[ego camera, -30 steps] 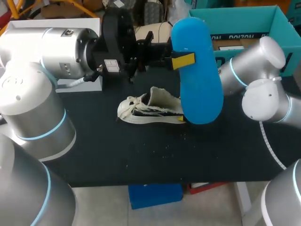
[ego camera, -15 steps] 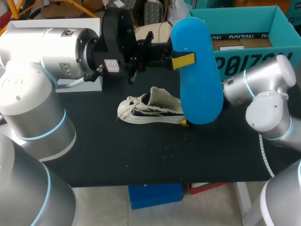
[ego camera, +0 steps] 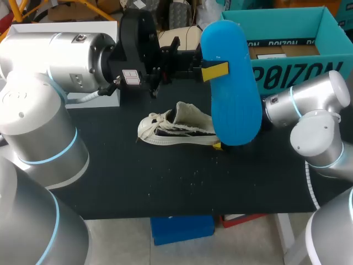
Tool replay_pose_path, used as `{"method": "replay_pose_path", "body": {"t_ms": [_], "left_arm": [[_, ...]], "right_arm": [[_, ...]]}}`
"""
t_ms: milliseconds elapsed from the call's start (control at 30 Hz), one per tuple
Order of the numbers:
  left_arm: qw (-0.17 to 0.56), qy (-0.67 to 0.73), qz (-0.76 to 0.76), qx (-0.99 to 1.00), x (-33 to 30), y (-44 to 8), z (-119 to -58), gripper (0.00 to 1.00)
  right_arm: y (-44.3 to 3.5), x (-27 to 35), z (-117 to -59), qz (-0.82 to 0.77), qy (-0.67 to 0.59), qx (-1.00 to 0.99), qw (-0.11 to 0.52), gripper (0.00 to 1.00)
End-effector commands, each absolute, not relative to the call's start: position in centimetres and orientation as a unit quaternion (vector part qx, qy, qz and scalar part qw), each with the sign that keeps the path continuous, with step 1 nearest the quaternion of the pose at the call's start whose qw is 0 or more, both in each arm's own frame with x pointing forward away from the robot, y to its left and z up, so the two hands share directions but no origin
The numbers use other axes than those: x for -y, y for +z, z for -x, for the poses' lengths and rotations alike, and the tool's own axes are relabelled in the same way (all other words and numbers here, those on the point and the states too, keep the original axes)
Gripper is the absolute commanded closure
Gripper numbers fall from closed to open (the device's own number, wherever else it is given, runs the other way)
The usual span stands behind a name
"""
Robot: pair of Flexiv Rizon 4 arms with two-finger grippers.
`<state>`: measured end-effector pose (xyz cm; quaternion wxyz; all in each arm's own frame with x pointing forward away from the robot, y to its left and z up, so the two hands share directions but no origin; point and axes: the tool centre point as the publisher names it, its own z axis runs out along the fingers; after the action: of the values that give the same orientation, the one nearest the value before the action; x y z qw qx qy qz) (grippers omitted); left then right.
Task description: Take the shoe out of the shoebox, open the shoe tongue, remove and reinsert the insole, then place the shoe into the shoebox
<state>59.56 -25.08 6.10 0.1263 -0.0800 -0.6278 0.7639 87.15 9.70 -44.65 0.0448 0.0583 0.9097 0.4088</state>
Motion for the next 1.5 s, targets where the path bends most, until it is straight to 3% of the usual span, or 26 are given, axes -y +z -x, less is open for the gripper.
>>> {"method": "replay_pose_path", "body": {"t_ms": [33, 400, 600, 700, 1100, 1500], "left_arm": [[0.125, 0.765, 0.079, 0.627, 25.2, 6.0, -59.4, 1.0], [0.125, 0.765, 0.079, 0.627, 25.2, 6.0, -59.4, 1.0], [0.125, 0.765, 0.079, 0.627, 25.2, 6.0, -59.4, 1.0], [0.125, 0.765, 0.079, 0.627, 25.2, 6.0, -59.4, 1.0], [0.125, 0.765, 0.079, 0.627, 25.2, 6.0, -59.4, 1.0], [0.125, 0.765, 0.079, 0.627, 25.2, 6.0, -59.4, 1.0]], "right_arm": [[-42.3, -9.0, -87.9, -0.053, 0.349, -0.935, 0.023, 0.0], [-38.3, -8.8, -89.4, -0.027, 0.128, -0.991, -0.001, 0.0], [-37.6, -10.5, -90.0, -0.017, 0.033, -0.999, 0.0, 0.06], [-37.6, -11.5, -90.3, -0.011, 0.003, -1.0, 0.002, 0.04], [-37.5, -14.5, -91.5, -0.001, -0.054, -0.999, 0.005, 0.31], [-38.8, -16.3, -91.9, 0.005, -0.069, -0.998, -0.001, 0.41]]}}
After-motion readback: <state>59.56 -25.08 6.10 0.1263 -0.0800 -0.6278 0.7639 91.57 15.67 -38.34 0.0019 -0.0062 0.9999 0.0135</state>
